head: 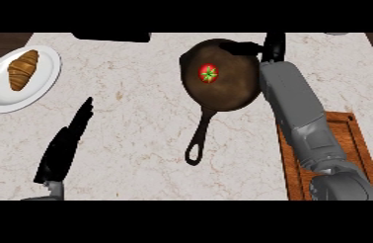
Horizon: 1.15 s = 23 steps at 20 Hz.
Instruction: Pick the tomato from the cutting board and place it in the pan
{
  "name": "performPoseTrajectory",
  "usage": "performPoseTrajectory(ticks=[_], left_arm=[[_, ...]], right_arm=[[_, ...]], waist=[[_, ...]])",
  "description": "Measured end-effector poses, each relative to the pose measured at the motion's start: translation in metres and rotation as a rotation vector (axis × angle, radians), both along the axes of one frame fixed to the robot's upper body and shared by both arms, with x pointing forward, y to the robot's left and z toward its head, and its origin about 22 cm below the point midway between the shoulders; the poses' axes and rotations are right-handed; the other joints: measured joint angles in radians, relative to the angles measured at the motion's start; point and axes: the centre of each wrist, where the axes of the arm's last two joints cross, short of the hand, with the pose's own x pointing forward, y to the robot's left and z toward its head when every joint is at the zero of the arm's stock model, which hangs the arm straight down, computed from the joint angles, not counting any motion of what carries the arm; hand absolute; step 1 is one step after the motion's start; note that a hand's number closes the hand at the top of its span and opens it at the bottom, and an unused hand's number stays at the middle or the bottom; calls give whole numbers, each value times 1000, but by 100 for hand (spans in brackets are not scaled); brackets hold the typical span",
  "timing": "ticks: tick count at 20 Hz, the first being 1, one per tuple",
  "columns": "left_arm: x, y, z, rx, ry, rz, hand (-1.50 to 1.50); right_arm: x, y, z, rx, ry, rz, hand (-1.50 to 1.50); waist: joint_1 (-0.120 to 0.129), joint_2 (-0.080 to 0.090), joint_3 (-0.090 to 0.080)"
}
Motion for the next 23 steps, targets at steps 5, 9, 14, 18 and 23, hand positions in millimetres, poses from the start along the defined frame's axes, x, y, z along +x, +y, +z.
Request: performPoseTrajectory(ticks=[5,9,14,18,23], left_arm=[[-8,6,-1,8,11,23,0],[-14,6,-9,8,17,36,0],[-16,11,-9,-3,25,50,0],[-19,10,-10,4,29,53,0],[-18,9,-5,2,26,48,0]], right_arm=[[-5,-55,-10,27,-56,-70,-150],[-17,-110,-18,0,-84,-77,-150],[-39,-174,-25,-33,-94,-81,-150],[-55,-215,-19,-45,-99,-75,-150],[-77,-255,-17,-58,-97,-60,-150]], waist=[[-22,-11,0],[-38,-17,0],[-51,-22,-1],[-54,-24,-1],[-55,-25,-1]])
